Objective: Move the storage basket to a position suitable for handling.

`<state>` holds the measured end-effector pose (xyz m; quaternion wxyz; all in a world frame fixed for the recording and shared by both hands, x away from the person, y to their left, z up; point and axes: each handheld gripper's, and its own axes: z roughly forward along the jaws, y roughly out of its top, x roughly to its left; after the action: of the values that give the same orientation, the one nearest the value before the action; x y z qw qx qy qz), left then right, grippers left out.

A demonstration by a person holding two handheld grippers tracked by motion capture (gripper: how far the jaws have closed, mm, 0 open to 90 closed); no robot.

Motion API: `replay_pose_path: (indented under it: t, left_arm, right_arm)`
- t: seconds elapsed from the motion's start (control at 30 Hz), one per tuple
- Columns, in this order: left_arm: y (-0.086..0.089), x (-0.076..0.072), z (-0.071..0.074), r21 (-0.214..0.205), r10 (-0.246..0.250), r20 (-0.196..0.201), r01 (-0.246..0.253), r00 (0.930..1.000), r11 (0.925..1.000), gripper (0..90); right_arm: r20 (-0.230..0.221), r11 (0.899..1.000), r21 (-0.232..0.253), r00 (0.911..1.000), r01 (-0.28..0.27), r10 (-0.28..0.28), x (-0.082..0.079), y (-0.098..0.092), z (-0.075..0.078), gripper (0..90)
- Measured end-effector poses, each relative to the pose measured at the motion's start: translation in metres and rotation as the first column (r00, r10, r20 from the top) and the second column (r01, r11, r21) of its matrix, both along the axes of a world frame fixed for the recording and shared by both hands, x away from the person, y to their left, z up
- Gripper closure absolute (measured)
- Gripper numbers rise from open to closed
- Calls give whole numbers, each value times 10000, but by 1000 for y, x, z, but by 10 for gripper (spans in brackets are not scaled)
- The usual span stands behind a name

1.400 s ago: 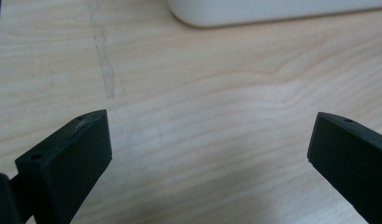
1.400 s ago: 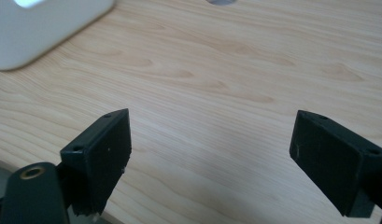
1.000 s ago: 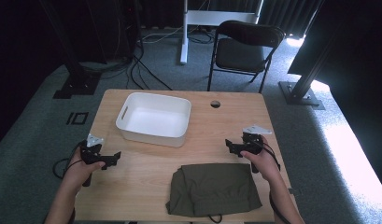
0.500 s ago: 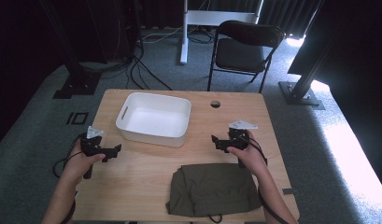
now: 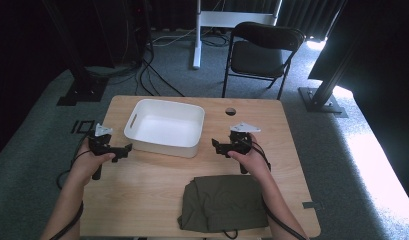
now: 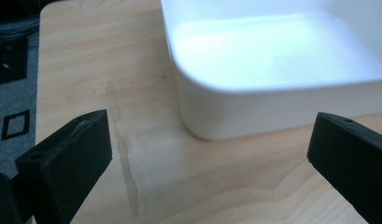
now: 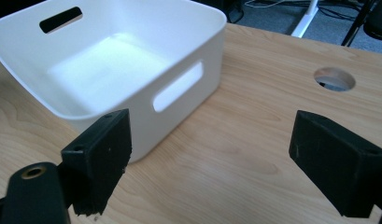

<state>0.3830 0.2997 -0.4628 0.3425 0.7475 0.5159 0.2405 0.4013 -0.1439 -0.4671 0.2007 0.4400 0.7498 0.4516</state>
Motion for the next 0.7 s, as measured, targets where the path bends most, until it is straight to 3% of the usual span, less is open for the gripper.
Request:
replay_pose_path:
  t: [0.2,0.37,0.47,0.7]
  left_arm:
    - [-8,13,7,-124,-160,118,162,9998,9998,9]
    - [-9,24,10,-271,-93,134,96,9999,9996,10]
    - [-9,37,13,-354,161,321,-149,9994,9993,57]
    - [-8,58,8,116,632,633,-640,9960,9979,173]
  right_arm:
    - [11,10000,-26,10000,-60,60,5,14,4,131]
    - [-62,9999,-71,9999,-86,85,10,24,3,137]
    - [-77,10000,-7,10000,-29,29,16,34,3,137]
    - [48,9997,-217,9999,136,-135,26,52,1,162]
